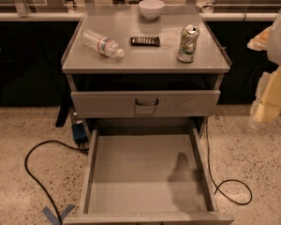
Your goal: Place 7up can into middle drawer
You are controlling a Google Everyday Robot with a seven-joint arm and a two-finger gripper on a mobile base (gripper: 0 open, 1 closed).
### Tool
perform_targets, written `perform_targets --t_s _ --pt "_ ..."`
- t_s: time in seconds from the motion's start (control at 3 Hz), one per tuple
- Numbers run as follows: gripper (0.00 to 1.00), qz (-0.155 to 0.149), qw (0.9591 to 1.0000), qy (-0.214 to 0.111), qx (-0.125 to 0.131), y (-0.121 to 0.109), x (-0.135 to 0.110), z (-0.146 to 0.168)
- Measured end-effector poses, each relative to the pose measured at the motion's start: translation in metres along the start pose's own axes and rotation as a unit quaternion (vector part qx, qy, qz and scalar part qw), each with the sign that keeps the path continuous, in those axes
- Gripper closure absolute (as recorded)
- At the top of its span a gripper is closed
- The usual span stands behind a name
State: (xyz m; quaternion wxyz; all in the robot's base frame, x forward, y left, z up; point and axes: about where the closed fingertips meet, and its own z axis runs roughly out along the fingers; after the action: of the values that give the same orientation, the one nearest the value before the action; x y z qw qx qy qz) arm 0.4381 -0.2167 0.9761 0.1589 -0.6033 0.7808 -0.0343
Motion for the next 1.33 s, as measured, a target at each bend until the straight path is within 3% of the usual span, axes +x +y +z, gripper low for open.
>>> perform_targets --t_s 0.33,0.67,1.33 --pt "0.0 0.0 1.0 -0.001 0.001 -0.001 0.0 0.0" --pt "0.0 -0.008 0.9997 -0.018 0.012 -0.021 -0.004 0.015" --pt "0.0 0.022 0.9968 -0.04 0.065 -0.112 0.0 0.074"
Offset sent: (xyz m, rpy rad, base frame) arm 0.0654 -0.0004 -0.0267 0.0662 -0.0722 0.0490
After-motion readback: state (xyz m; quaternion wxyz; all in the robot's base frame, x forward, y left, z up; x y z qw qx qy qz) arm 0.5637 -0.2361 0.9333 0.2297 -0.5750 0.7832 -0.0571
